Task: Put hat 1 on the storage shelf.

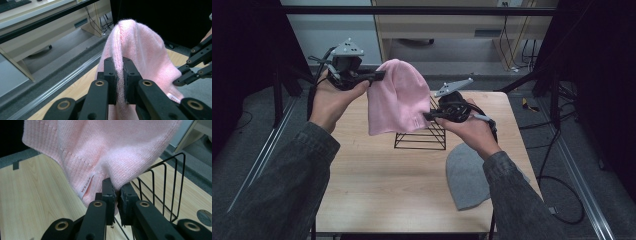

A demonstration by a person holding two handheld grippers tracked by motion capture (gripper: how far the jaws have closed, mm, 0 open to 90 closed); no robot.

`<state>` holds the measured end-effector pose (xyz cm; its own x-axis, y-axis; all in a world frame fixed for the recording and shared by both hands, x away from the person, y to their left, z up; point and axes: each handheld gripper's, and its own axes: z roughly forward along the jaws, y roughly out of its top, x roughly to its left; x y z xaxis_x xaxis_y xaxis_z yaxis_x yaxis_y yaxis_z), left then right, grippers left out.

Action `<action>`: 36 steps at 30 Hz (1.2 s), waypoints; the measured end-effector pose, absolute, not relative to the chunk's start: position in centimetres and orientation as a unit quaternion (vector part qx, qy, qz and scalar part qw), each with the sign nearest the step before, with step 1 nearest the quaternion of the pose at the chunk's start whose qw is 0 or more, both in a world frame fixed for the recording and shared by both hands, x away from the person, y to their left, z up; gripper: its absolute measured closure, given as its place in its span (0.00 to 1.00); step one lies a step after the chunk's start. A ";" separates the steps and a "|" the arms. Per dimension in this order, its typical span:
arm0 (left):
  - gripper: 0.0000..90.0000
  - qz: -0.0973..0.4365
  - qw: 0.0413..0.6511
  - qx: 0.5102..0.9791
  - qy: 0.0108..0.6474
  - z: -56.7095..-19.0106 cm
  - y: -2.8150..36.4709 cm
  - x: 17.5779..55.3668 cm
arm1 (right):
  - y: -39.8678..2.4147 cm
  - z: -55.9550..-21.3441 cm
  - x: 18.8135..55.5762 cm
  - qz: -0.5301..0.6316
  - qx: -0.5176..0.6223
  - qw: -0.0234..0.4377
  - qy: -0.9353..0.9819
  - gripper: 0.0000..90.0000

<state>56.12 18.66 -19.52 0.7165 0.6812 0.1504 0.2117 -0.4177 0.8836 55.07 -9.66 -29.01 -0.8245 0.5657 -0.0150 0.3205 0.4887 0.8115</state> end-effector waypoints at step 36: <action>0.92 0.211 0.498 0.791 0.286 -21.2 14.6 65.5 | -13.9 -30.6 61.8 0.449 0.333 0.166 0.812 0.93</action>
